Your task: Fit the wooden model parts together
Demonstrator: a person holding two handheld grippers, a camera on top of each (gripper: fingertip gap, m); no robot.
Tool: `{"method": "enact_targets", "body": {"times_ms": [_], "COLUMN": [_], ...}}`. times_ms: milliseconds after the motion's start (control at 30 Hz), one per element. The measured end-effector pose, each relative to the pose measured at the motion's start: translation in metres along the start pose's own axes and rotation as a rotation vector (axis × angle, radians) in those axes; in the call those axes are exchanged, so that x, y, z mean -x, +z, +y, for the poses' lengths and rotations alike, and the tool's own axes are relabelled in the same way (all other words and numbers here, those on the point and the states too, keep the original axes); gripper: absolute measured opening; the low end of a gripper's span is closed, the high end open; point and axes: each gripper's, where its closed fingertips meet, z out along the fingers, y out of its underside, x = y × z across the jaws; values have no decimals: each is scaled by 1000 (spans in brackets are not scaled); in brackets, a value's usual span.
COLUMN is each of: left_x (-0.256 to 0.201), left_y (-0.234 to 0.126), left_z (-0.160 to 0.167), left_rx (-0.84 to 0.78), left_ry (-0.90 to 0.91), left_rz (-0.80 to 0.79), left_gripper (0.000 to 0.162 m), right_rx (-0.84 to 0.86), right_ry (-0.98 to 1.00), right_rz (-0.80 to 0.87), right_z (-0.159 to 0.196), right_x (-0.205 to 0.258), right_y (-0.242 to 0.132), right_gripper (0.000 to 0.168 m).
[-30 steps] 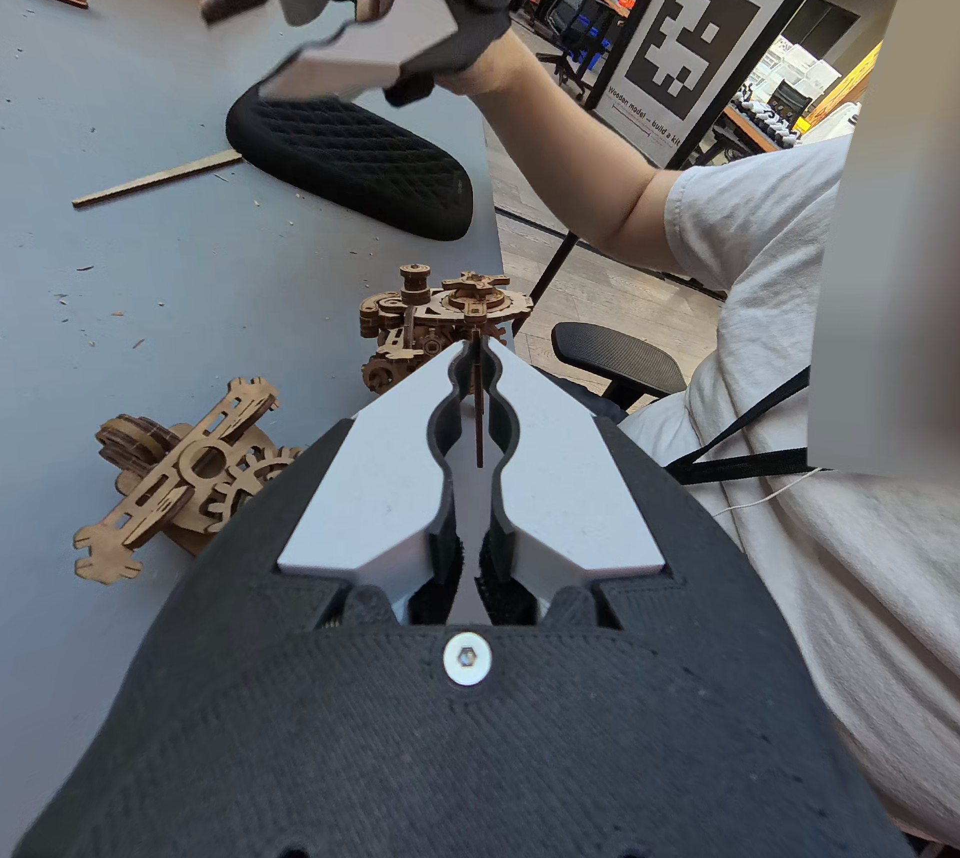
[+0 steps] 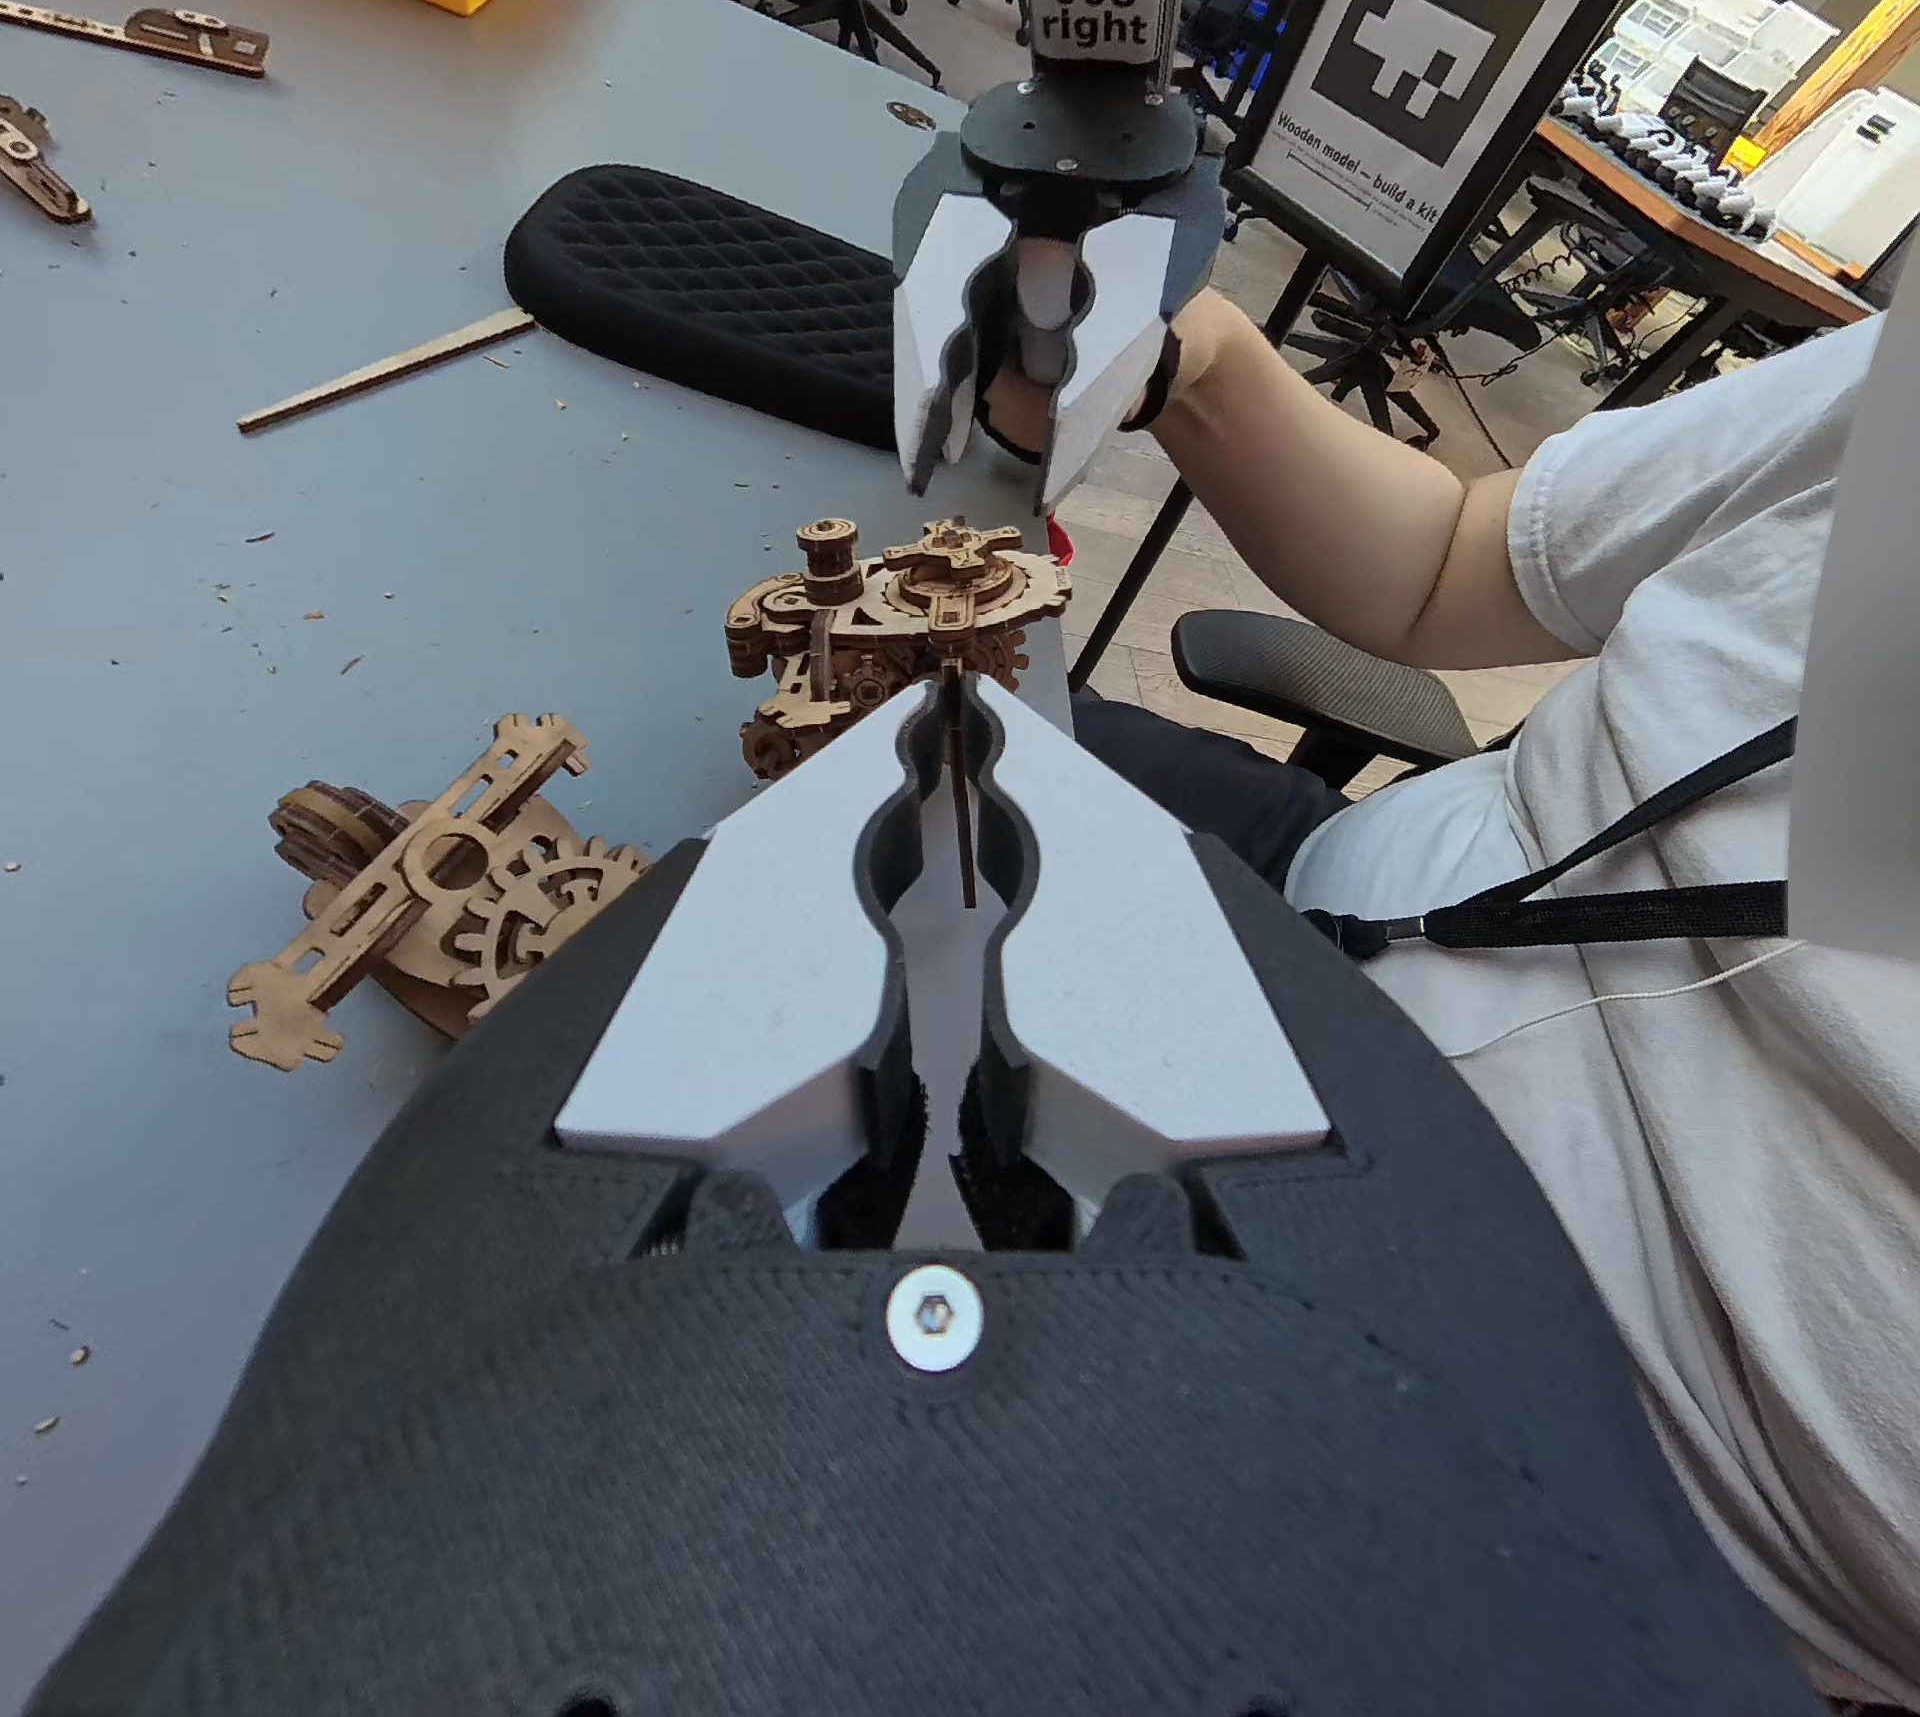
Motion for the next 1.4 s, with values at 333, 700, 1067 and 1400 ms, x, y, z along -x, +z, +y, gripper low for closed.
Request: {"method": "enact_targets", "body": {"times_ms": [333, 700, 1067, 1400], "left_x": [-1, -3, 7, 8], "left_y": [-1, -7, 11, 14], "left_z": [1, 14, 60, 65], "left_rx": [-9, 31, 352, 404], "left_ry": [4, -54, -87, 67], "left_rz": [3, 53, -23, -63], "left_gripper": [0, 28, 10, 1], "right_rx": [231, 243, 241, 339], "right_ry": [91, 8, -49, -206], "right_rz": [-65, -78, -56, 21], "right_z": [35, 33, 31, 39], "right_x": [8, 12, 12, 9], "right_y": [36, 43, 43, 44], "right_gripper": [18, 1, 1, 16]}}
